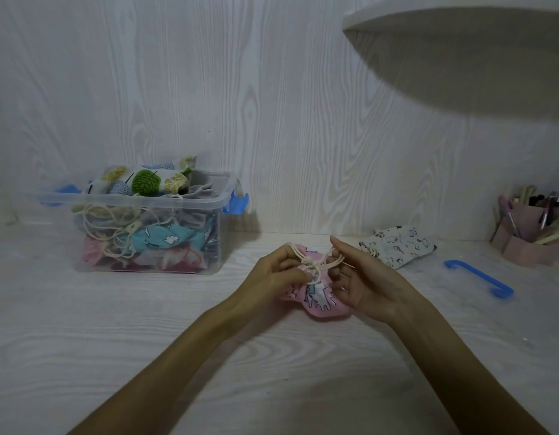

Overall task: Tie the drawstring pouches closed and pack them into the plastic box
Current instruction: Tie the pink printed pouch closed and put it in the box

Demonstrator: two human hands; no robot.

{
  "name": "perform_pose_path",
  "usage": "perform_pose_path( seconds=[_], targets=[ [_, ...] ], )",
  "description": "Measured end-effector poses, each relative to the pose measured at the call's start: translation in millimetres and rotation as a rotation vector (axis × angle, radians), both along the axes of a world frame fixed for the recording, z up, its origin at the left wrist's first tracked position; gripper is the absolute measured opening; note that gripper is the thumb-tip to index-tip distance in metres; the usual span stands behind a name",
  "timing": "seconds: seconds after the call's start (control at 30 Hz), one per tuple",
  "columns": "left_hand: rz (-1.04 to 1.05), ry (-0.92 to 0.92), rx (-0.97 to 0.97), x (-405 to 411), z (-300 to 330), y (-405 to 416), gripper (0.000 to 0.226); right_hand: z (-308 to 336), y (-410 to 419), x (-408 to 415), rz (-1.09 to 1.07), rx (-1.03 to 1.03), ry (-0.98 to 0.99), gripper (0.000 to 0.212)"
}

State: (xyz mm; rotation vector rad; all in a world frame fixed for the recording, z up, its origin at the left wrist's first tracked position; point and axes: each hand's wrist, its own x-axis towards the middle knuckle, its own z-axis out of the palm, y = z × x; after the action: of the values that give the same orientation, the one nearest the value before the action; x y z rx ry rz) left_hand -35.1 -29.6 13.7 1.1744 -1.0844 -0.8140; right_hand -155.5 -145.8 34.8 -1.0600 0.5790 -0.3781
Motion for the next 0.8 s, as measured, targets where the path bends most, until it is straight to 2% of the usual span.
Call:
perform_pose_path(
  seconds=[0.1, 0.17, 0.23, 0.3, 0.33, 0.37, 0.47, 0.53, 0.63, 0.7, 0.73, 0.8],
  targets=[
    [0.036, 0.015, 0.023, 3.9, 2.8, -4.8, 0.026, 2.0, 2.9, -1.6, 0.061, 0.041, -0.065, 0.025],
    [0.063, -0.022, 0.052, 9.8, 1.0, -8.8, 0.022, 4.6, 5.1, -1.4, 0.1, 0.015, -0.098, 0.025],
    [0.052, -0.04, 0.066, 13.6, -1.2, -10.3, 0.018, 7.6, 4.7, -2.1, 0.057, -0.254, -0.02, 0.031],
    [0.04, -0.062, 0.113, 10.7, 0.5, -6.6, 0.016, 8.5, 3.6, -1.6, -0.041, -0.703, 0.095, 0.04],
    [0.043, -0.073, 0.102, 9.6, 1.0, -5.7, 0.01, 7.7, 3.1, -1.4, -0.094, -0.862, 0.101, 0.045],
    [0.046, -0.095, 0.075, 10.0, -0.2, -4.1, 0.012, 6.8, 2.1, -1.8, -0.124, -0.92, 0.078, 0.047],
    [0.071, -0.138, -0.003, 14.2, 0.4, 3.8, 0.008, 7.2, -2.3, -4.3, -0.043, -0.707, -0.013, 0.046],
    [0.087, -0.135, -0.02, 19.9, 0.2, 4.5, 0.011, 8.5, -10.3, -8.5, -0.062, -0.678, 0.017, 0.048],
    [0.116, -0.106, -0.039, 16.9, 1.0, 3.1, 0.018, 4.0, -22.4, -17.9, -0.121, -0.951, 0.289, 0.044],
    [0.123, -0.086, -0.045, 12.0, -1.5, 2.8, 0.02, -3.1, -25.0, -18.5, -0.099, -1.083, 0.441, 0.031],
    [0.133, -0.079, -0.042, 10.6, -3.8, 3.0, 0.019, -5.9, -24.3, -16.9, -0.136, -1.16, 0.463, 0.023],
    [0.169, -0.071, -0.042, 10.4, -6.6, 2.0, 0.018, -2.8, -19.4, -14.5, -0.213, -1.261, 0.374, 0.01]
  ],
)
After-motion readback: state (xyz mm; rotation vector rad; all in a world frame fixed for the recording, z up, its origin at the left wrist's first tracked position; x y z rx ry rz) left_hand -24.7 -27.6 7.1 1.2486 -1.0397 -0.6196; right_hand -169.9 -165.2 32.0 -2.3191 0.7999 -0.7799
